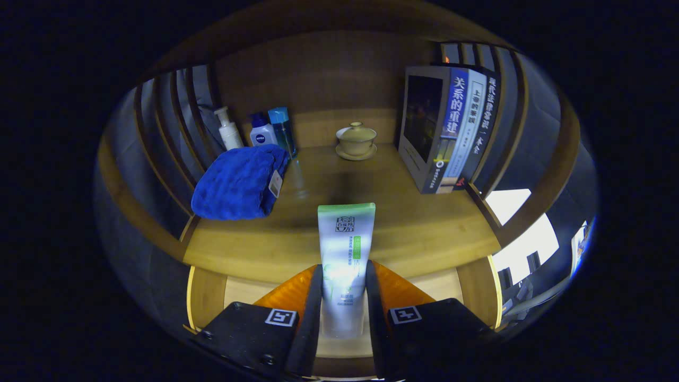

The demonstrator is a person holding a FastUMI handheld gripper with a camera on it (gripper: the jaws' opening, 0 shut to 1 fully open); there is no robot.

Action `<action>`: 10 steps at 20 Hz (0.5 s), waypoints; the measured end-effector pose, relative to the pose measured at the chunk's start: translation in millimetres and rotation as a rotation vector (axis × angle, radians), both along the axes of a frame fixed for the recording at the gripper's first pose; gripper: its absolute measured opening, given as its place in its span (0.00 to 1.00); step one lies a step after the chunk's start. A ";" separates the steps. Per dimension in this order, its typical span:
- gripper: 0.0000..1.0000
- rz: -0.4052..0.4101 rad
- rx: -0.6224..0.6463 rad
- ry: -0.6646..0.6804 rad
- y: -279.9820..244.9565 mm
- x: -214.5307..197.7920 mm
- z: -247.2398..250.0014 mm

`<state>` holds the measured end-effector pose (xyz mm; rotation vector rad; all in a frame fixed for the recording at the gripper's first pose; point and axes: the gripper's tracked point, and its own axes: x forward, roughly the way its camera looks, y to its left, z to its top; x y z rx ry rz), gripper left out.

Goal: Pull open the drawer, take out the items inside it, and place them on the countertop above the cabinet.

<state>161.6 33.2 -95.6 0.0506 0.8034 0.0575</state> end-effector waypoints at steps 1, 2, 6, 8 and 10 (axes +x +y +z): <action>0.50 0.001 -0.014 -0.002 0.0 8.4 -1.7; 0.50 0.003 -0.025 -0.001 0.3 15.1 -2.7; 0.50 0.004 -0.057 -0.033 -0.7 42.2 -1.4; 0.51 -0.002 -0.062 -0.044 -1.9 47.5 -1.4; 0.57 -0.008 -0.065 -0.083 -1.5 53.8 2.0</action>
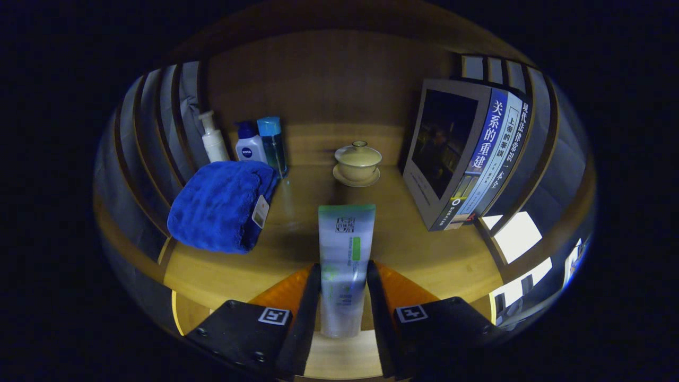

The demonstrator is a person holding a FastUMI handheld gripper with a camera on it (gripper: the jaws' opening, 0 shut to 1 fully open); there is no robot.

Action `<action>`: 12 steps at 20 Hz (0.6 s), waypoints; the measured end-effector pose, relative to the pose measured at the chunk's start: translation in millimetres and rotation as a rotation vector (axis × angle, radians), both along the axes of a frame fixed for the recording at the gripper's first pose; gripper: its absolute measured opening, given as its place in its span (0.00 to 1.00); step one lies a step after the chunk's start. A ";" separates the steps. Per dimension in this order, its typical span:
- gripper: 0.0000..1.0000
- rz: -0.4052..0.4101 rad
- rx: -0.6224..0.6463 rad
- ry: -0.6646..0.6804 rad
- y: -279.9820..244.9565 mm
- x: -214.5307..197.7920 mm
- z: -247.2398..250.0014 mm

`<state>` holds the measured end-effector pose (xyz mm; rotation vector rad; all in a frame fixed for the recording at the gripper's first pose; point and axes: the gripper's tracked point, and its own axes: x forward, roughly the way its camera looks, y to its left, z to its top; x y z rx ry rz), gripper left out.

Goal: Pull open the drawer, take out the items inside it, and place them on the countertop above the cabinet.

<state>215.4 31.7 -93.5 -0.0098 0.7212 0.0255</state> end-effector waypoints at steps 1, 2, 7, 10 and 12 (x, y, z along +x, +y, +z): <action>0.58 -0.002 -0.018 -0.015 -4.7 -1.0 2.9; 0.59 -0.002 -0.027 -0.023 -8.5 -4.7 5.3; 0.93 -0.006 0.007 -0.159 -17.2 -20.9 31.0; 0.99 0.010 0.061 -0.242 -16.7 -50.4 52.9; 0.99 0.014 0.085 -0.295 -20.2 -75.6 65.0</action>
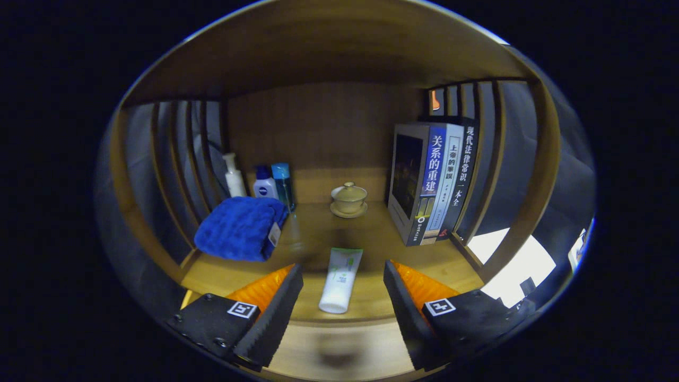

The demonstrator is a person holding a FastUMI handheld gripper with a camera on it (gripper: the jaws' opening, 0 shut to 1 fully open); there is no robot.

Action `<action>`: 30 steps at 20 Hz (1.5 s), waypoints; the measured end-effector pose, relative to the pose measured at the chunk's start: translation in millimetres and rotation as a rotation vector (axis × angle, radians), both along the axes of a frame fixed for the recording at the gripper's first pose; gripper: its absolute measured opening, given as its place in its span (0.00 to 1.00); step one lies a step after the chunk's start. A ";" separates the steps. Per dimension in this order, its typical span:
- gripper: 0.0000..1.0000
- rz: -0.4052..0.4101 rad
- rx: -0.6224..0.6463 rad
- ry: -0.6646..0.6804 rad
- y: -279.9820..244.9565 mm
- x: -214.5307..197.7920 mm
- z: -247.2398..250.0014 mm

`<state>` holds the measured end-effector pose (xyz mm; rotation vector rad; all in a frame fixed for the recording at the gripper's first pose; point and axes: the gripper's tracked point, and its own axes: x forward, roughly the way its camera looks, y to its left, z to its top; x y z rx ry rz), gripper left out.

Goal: Pull open the drawer, take out the items inside it, and place them on the countertop above the cabinet.

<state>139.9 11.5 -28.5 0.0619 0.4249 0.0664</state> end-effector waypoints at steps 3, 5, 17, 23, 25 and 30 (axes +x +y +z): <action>0.99 0.010 -0.003 -0.057 -5.7 -40.5 8.3; 0.99 0.012 0.020 -0.089 -10.7 -61.0 9.7; 0.99 0.014 0.115 -0.141 -2.2 -178.4 -51.4; 0.98 -0.010 0.122 -0.162 -11.2 -207.3 -76.6; 0.98 -0.020 0.112 -0.167 -17.2 -212.3 -84.6; 0.99 -0.041 0.032 -0.132 -32.0 -220.7 -109.1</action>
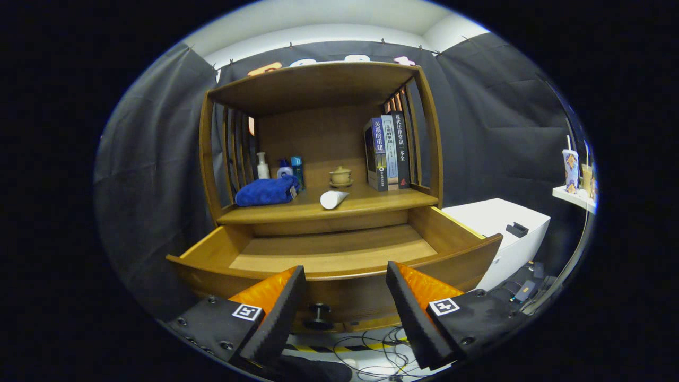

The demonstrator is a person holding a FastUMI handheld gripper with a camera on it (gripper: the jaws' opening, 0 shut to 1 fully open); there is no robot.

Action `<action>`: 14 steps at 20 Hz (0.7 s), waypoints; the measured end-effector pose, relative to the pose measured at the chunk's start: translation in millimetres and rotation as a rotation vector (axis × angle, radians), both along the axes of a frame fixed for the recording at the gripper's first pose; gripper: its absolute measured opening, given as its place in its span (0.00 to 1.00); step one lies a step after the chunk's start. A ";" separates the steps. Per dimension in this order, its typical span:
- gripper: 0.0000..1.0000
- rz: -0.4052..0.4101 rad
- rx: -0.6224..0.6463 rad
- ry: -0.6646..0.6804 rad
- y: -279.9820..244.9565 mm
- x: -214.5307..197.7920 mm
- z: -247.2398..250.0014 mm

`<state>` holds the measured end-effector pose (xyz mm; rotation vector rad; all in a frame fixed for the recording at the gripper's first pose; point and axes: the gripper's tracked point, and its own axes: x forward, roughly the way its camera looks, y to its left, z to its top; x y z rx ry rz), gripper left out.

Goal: Pull open the drawer, take out the items inside it, and place them on the countertop above the cabinet.

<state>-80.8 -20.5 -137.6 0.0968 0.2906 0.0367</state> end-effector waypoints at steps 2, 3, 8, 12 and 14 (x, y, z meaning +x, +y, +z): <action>0.99 -0.003 -0.009 0.010 -0.5 0.4 -4.7; 0.99 -0.004 -0.013 0.010 -0.6 1.1 -6.2; 0.99 -0.009 -0.036 0.035 -0.2 4.4 -18.4; 0.99 -0.010 -0.041 0.052 4.1 8.0 -25.9; 0.98 -0.013 -0.044 0.057 4.0 9.0 -27.7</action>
